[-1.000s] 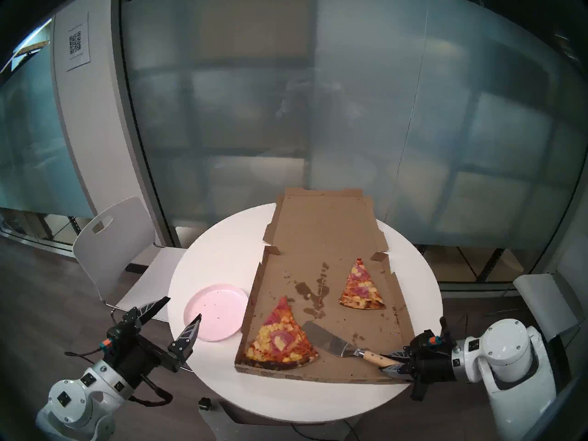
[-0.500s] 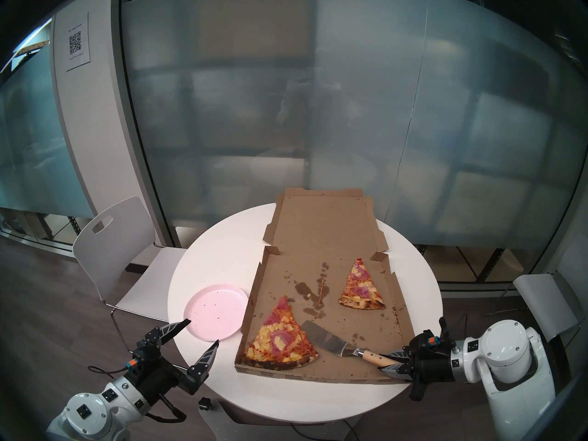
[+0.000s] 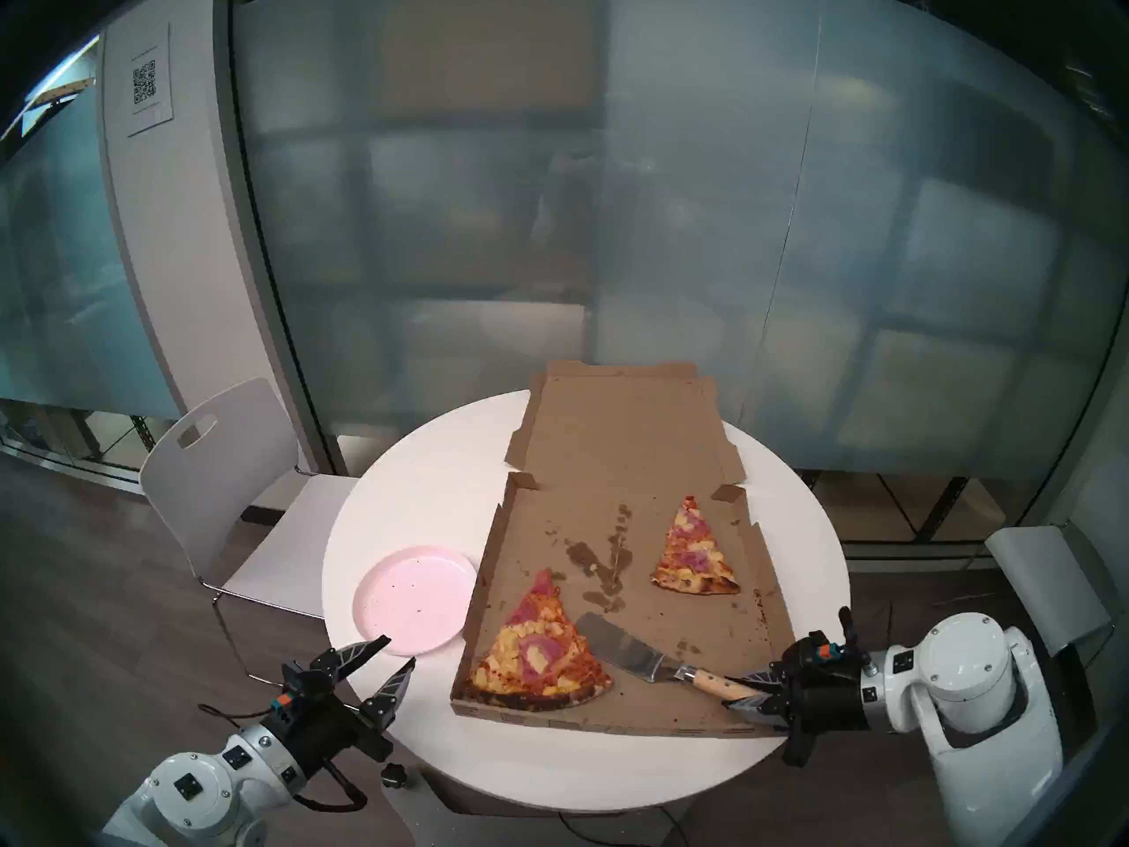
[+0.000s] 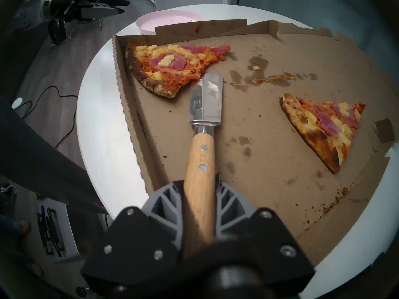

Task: Put pizza slice onto the plate

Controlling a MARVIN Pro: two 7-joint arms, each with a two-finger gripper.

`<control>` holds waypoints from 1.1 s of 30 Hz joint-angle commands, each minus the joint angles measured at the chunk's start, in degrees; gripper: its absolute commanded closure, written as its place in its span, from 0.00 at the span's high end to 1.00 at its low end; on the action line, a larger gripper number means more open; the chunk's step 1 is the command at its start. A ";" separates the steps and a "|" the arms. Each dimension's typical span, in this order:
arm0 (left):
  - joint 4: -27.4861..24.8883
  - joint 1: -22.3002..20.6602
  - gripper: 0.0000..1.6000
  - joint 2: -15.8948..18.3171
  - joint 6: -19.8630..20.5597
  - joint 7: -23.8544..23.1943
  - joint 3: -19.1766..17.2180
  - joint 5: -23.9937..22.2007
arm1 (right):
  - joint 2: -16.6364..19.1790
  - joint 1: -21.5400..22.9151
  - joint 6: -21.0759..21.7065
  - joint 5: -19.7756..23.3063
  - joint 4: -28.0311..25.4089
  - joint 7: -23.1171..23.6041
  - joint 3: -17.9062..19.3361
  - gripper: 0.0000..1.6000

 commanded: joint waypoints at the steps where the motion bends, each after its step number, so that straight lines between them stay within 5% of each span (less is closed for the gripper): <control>1: -3.08 1.43 0.47 1.27 1.20 -1.69 0.22 -0.34 | 0.23 1.68 0.44 0.30 0.05 -0.12 -0.75 0.00; 2: -3.36 2.18 0.37 1.18 1.20 -1.76 0.43 -0.15 | 0.34 1.97 0.49 0.26 0.25 -0.21 -1.11 0.00; 7: -3.36 2.67 0.27 1.57 1.53 -2.11 1.02 0.89 | 0.54 2.41 0.66 0.21 0.48 -0.43 -1.65 0.00; 11: -2.80 2.83 0.09 1.67 1.20 -2.26 1.59 1.97 | 0.79 2.79 0.91 0.25 0.69 -0.60 -2.07 0.00; 33: 0.51 -1.64 0.04 0.87 2.42 -2.62 6.42 5.62 | 1.52 2.82 1.07 0.48 1.32 -0.40 -1.76 0.00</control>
